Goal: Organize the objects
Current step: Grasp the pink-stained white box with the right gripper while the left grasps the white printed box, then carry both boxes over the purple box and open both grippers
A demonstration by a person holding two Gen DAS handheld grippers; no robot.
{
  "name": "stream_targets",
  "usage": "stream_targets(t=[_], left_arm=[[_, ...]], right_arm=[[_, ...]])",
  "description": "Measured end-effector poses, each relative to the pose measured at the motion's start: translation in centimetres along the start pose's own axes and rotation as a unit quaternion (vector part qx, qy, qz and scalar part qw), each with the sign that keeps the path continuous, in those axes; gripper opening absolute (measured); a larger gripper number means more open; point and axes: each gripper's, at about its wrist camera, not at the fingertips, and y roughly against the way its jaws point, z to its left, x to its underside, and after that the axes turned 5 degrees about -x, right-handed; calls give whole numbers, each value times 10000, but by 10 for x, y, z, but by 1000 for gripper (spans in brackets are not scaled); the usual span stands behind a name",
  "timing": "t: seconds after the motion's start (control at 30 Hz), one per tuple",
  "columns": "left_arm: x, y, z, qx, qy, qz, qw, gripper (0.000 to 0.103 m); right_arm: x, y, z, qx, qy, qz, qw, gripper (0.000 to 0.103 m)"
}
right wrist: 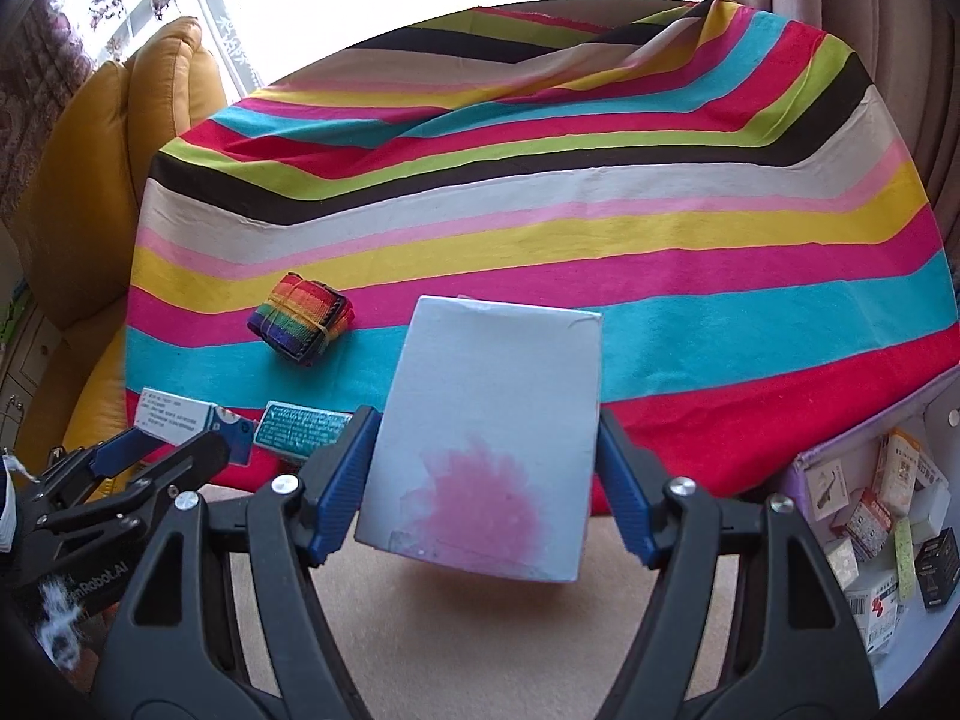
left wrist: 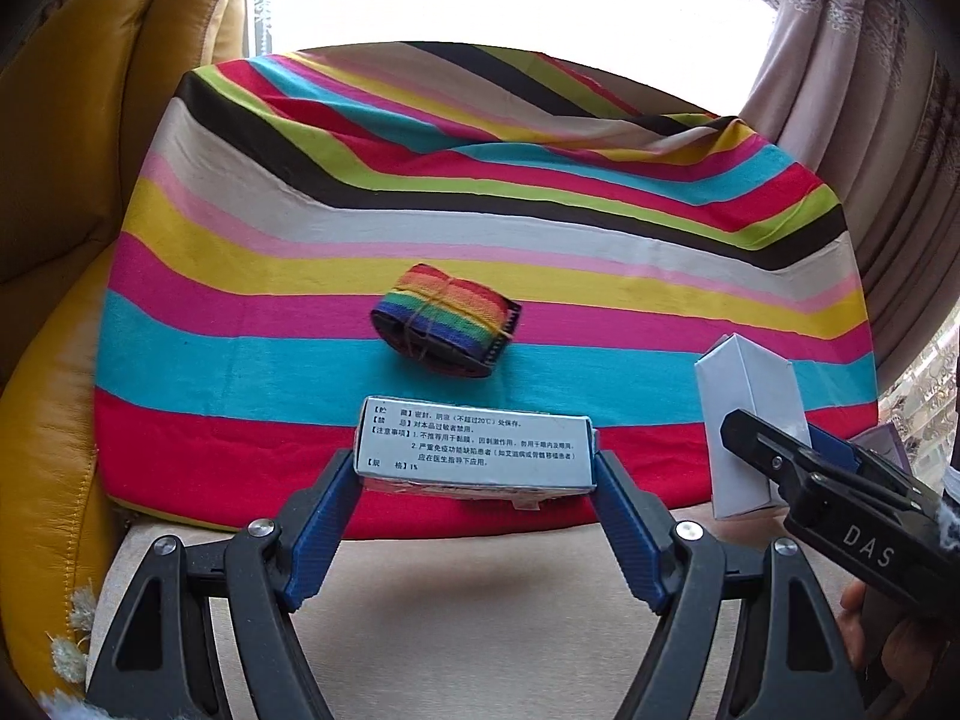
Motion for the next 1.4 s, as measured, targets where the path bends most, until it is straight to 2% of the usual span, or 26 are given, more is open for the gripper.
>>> stream_targets(t=[0.67,0.93,1.17,1.4], left_arm=[[15,15,-105,616,-800,-53,9949,78],[25,21,-147,950,-1155,7,9888,78],[32,23,-184,1305,-1475,90,9804,78],[41,26,-223,1778,-1830,150,9668,78]], right_arm=[[34,76,-77,138,-787,-360,9962,71],[56,111,-123,535,-1080,-447,9917,71],[72,132,-161,922,-1366,-403,9855,71],[88,143,-193,1340,-1576,-259,9780,71]])
